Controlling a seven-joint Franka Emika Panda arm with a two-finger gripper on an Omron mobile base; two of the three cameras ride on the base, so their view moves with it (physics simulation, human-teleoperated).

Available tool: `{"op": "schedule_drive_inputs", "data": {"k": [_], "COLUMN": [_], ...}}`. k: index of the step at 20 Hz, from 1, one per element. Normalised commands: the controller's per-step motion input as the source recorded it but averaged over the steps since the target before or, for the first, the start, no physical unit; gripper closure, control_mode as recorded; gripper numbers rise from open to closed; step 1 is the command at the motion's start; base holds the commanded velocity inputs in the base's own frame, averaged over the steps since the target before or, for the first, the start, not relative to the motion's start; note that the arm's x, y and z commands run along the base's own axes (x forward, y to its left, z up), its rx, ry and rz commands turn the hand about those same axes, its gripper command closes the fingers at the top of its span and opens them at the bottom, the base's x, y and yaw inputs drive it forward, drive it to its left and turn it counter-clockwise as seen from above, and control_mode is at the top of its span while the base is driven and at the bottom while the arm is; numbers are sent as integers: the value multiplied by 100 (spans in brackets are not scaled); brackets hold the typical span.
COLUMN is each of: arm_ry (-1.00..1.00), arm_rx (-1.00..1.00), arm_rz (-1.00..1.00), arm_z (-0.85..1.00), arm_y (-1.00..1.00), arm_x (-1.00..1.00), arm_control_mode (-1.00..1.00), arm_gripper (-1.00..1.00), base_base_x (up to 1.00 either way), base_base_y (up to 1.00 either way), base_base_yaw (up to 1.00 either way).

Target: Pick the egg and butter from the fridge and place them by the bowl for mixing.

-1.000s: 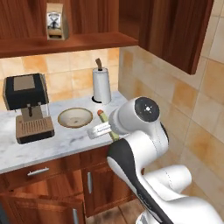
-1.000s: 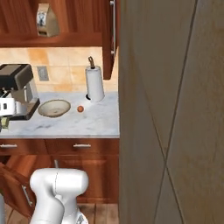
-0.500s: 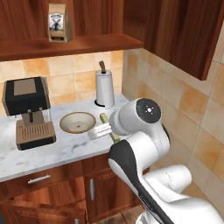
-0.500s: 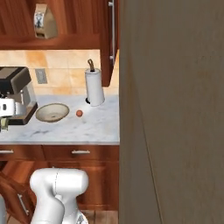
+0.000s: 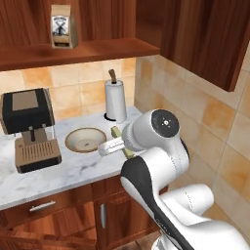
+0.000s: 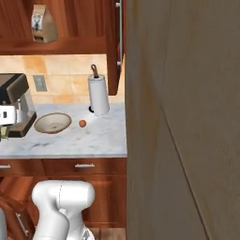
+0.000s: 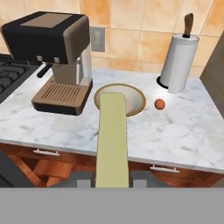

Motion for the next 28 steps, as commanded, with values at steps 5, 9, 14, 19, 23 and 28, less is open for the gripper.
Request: {"op": "schedule_drive_inputs", "data": {"k": [5,9,14,19,23,28], "arm_ry": [0,0,0,0,0,0], "arm_rx": [0,0,0,0,0,0], "arm_rz": [0,0,0,0,0,0], "arm_z": [0,0,0,0,0,0], "arm_y": [0,0,0,0,0,0], "arm_x": [0,0,0,0,0,0], "arm_control_mode": [100,100,100,100,100,100], "arm_gripper": [100,100,100,100,100,100], "base_base_x": [100,100,22,69,100,36], "base_base_y": [-10,56,1,-35,-64,23], "base_base_yaw": [-8,19,56,-5,-7,-15]}}
